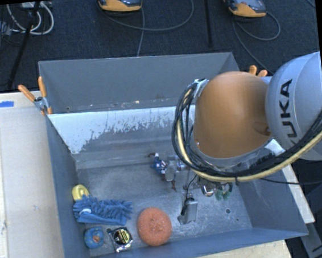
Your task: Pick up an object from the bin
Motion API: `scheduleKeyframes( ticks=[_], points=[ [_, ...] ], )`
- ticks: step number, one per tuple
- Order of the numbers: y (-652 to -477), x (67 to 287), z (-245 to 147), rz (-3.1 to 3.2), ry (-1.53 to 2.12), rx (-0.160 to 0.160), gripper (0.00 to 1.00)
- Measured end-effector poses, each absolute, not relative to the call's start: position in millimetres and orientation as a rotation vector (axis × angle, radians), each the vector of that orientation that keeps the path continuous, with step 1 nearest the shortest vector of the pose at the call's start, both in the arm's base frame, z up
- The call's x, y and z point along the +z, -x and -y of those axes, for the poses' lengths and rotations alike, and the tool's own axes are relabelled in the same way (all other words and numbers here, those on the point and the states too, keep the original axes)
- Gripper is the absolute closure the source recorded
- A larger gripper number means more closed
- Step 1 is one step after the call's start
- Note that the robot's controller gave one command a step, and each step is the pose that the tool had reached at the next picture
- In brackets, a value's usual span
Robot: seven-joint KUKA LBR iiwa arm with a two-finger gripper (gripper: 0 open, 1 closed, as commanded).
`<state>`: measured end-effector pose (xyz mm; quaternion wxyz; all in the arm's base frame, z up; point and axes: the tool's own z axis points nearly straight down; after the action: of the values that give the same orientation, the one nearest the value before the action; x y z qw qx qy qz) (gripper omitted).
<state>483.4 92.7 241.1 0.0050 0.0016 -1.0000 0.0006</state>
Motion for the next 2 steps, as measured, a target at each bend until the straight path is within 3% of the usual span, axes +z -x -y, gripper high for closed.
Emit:
scheduleKeyframes(
  ticks=[1,2],
  points=[
    [-485.0,245.2,-92.2,3.14,0.001,0.0,0.0],
    [-486.8,198.6,-122.8,3.146,-0.051,-0.001,0.0]
  ],
)
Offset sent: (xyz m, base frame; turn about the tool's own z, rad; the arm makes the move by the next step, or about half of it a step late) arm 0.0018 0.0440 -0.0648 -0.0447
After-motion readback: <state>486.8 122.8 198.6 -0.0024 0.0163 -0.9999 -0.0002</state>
